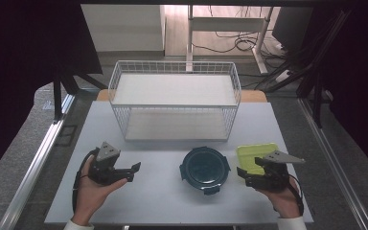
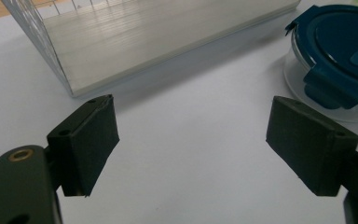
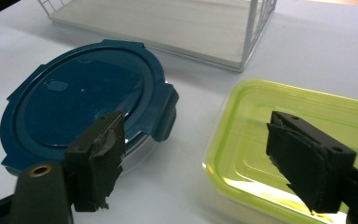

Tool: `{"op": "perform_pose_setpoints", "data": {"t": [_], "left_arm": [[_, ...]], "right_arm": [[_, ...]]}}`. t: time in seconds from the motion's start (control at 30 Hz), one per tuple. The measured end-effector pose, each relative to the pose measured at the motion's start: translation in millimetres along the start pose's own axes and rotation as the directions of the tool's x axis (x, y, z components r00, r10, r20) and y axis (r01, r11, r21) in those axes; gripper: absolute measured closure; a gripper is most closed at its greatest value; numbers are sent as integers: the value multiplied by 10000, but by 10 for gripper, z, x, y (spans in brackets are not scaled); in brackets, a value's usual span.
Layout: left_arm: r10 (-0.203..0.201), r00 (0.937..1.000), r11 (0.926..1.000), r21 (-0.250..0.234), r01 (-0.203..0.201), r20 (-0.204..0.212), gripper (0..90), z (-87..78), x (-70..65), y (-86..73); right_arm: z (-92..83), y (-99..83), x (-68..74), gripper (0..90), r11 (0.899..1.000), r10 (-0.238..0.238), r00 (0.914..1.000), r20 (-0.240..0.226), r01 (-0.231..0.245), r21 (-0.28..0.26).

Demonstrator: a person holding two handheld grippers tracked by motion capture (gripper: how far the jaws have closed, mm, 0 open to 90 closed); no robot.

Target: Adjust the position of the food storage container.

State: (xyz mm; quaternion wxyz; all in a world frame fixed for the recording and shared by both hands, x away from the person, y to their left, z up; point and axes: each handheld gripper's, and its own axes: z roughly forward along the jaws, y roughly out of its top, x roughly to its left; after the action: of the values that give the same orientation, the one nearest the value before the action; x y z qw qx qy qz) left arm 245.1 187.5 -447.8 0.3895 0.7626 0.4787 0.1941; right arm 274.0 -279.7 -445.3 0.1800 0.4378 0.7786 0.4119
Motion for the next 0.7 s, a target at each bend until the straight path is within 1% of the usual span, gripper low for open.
{"op": "perform_pose_setpoints", "data": {"t": [0.03, 0.1, 0.17, 0.2, 0.27, 0.4, 0.47, 0.63, 0.67, 0.7], "left_arm": [[0, 10000, 10000, 0, 0, 0, 159, 0, 0, 0], [-116, 9997, 9999, -24, 116, 232, 156, 3, 7, -8], [-131, 9995, 9999, -6, 131, 274, 155, 3, 14, -9], [-290, 9989, 9996, -29, 292, 357, 156, 10, 30, -11], [-319, 9987, 9995, -16, 319, 406, 155, 20, 41, -22], [-300, 9988, 9995, 134, 295, 380, 153, 38, 56, -54], [-408, 9983, 9989, 234, 399, 420, 153, 35, 61, -66], [-546, 9977, 9982, 272, 535, 402, 153, 29, 63, -65], [-644, 9970, 9977, 252, 633, 425, 154, 27, 61, -67], [-660, 9968, 9976, 242, 649, 455, 155, 25, 59, -69]], "right_arm": [[-10, 3, -16, 207, 10000, 35, 10000, -19, -35, 11], [-28, 9, -41, 218, 10000, 95, 10000, 1, -95, -20], [-39, 7, -55, 223, 9999, 163, 9999, -28, -163, -42], [-46, -2, -61, 228, 9997, 240, 9997, -60, -240, 19], [-53, -7, -59, 240, 9996, 262, 9997, -36, -262, 53], [-57, 1, -46, 254, 9997, 233, 9997, -30, -233, 39], [-64, -7, -46, 265, 9994, 345, 9994, -60, -345, 54], [-68, -7, -53, 279, 9994, 311, 9995, -47, -311, 122], [-76, -4, -57, 286, 9994, 308, 9995, -73, -307, 130], [-79, -1, -57, 287, 9994, 320, 9995, -74, -319, 125]]}}
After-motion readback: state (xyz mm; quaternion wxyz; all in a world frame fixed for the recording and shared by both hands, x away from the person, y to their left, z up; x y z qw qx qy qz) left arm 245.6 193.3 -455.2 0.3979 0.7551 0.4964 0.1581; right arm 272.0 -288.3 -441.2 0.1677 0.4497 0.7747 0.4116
